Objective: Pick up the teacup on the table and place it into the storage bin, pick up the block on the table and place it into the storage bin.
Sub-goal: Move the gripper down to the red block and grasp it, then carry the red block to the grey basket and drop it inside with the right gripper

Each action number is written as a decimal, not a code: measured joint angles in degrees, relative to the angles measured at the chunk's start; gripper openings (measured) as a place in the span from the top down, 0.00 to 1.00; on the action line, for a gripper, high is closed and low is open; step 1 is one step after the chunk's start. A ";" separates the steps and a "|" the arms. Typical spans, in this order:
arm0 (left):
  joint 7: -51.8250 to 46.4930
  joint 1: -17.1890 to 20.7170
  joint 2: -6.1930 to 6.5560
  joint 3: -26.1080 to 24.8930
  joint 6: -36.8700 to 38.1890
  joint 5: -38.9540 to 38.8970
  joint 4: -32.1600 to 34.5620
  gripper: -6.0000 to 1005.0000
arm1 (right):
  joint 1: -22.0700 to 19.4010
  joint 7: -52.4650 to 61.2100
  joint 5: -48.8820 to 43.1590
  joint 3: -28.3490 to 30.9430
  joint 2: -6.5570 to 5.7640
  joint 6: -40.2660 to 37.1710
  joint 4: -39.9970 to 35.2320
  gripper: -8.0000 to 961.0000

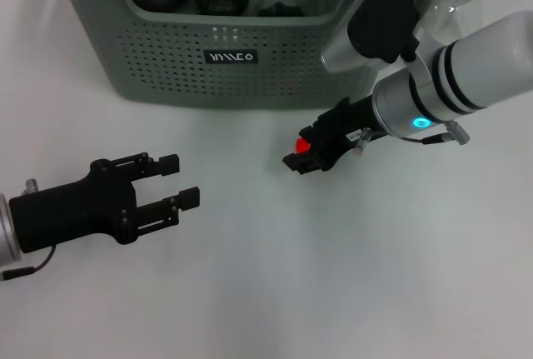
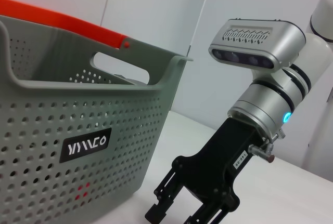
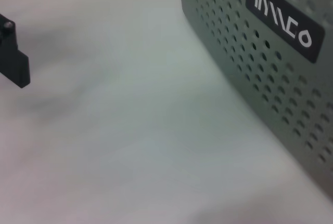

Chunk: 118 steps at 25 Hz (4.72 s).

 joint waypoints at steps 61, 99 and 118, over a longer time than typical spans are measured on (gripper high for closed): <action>-0.21 0.13 -0.09 0.00 -0.57 0.00 -0.17 0.37 | -1.42 -0.02 0.71 0.26 -0.45 -3.53 -0.03 0.50; -0.24 0.49 -0.09 -0.26 -0.57 -0.07 -0.17 0.37 | -5.97 -1.18 3.34 13.39 -0.66 -17.65 -14.85 0.78; -0.24 0.57 -0.02 -0.36 -0.57 -0.37 -0.13 0.37 | -5.94 -2.48 14.82 21.42 -0.36 -13.00 -33.22 0.78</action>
